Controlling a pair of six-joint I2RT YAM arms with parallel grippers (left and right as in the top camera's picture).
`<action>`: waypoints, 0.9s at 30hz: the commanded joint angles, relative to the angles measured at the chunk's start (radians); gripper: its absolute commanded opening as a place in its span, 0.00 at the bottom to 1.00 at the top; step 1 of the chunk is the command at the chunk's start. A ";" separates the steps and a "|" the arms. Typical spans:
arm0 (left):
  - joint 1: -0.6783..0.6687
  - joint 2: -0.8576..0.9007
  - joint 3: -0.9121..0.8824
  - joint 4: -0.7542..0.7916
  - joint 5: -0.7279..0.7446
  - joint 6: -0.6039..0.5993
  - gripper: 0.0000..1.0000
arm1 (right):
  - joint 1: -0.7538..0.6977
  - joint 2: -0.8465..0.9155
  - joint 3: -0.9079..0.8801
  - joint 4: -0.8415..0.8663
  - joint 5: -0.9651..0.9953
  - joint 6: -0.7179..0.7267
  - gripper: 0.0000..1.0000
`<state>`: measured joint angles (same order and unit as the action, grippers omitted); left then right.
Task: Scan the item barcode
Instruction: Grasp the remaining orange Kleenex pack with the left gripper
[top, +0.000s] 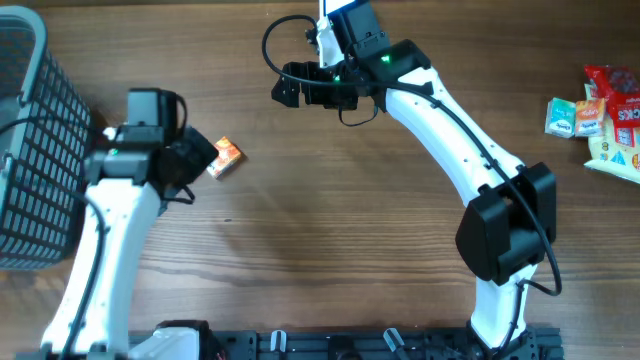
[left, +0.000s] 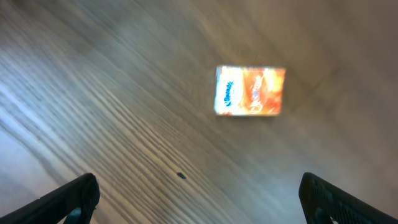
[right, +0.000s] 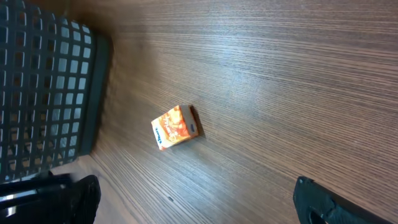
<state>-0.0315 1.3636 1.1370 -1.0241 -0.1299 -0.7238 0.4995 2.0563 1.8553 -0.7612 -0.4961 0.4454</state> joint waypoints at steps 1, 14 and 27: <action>-0.005 0.091 -0.066 0.068 0.061 0.175 1.00 | 0.000 0.006 -0.005 0.003 0.011 0.007 1.00; 0.010 0.377 -0.073 0.343 0.128 0.355 1.00 | 0.000 0.006 -0.005 0.003 0.011 0.007 1.00; 0.025 0.452 -0.073 0.404 0.283 0.485 0.61 | 0.000 0.006 -0.005 0.004 0.011 0.007 1.00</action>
<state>-0.0109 1.8030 1.0702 -0.6239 0.1226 -0.2737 0.4995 2.0563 1.8553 -0.7612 -0.4957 0.4454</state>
